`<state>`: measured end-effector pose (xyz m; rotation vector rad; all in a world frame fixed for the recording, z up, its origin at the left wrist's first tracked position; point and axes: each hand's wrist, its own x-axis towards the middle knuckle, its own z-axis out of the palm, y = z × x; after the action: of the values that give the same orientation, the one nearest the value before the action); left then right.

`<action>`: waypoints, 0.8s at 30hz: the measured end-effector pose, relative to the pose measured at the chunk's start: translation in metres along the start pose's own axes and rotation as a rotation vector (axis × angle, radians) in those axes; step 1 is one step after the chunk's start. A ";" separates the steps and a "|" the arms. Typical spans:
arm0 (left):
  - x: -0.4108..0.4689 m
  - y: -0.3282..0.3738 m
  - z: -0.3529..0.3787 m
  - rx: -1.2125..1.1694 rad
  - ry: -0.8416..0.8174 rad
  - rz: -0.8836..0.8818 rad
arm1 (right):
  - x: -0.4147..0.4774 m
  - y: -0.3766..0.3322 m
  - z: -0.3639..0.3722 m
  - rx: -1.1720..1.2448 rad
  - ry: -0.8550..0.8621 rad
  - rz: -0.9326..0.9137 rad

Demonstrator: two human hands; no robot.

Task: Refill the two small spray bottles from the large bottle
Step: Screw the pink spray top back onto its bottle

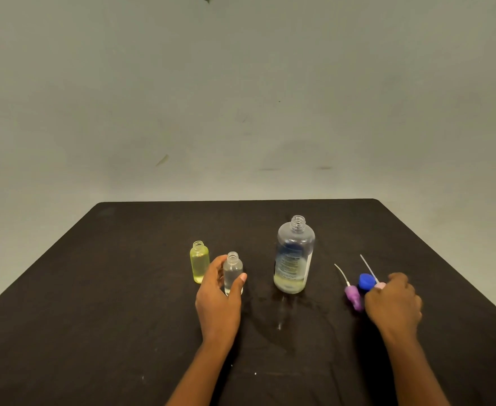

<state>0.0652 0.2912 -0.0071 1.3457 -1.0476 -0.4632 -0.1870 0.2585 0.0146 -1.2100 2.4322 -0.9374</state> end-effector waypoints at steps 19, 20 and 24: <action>-0.004 -0.003 0.001 0.056 -0.036 0.049 | -0.056 -0.033 0.027 0.791 0.211 -0.739; -0.004 -0.003 0.001 0.059 -0.039 0.057 | -0.060 -0.034 0.030 0.805 0.195 -0.755; -0.005 -0.004 0.003 0.058 -0.038 0.082 | -0.068 -0.034 0.037 0.833 0.156 -0.820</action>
<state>0.0618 0.2927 -0.0123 1.3436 -1.1505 -0.4009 -0.1063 0.2810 0.0062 -1.7700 1.2463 -2.0260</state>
